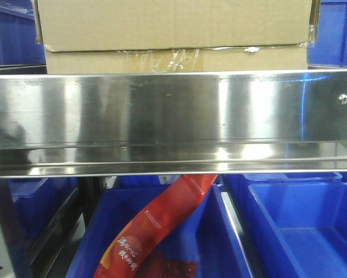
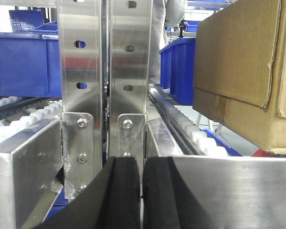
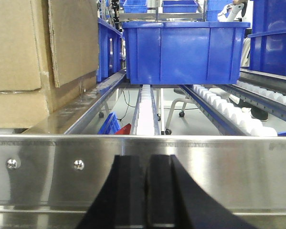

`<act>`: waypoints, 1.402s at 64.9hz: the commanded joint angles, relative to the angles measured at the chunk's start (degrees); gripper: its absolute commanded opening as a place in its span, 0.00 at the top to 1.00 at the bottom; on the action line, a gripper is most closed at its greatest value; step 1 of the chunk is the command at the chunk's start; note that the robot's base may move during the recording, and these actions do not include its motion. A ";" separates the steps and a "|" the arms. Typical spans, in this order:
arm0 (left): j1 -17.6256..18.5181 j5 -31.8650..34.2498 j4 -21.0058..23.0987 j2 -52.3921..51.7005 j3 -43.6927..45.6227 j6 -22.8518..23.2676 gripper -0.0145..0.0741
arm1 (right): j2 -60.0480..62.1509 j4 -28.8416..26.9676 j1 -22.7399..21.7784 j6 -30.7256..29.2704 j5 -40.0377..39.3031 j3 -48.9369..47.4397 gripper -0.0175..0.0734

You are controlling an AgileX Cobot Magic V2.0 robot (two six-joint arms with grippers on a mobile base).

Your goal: Grab carton from right shelf to conveyor

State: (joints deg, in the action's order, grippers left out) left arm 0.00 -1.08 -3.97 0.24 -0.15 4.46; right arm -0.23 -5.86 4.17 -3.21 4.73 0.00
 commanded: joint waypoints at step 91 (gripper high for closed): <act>0.24 -10.92 -1.95 11.74 28.73 -0.18 0.37 | -11.30 -2.75 0.07 0.26 6.21 -27.86 0.28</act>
State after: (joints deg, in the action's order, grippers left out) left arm 0.00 -9.15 -7.15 8.00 24.30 4.46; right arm -7.78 -8.46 4.17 -2.99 10.60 -24.55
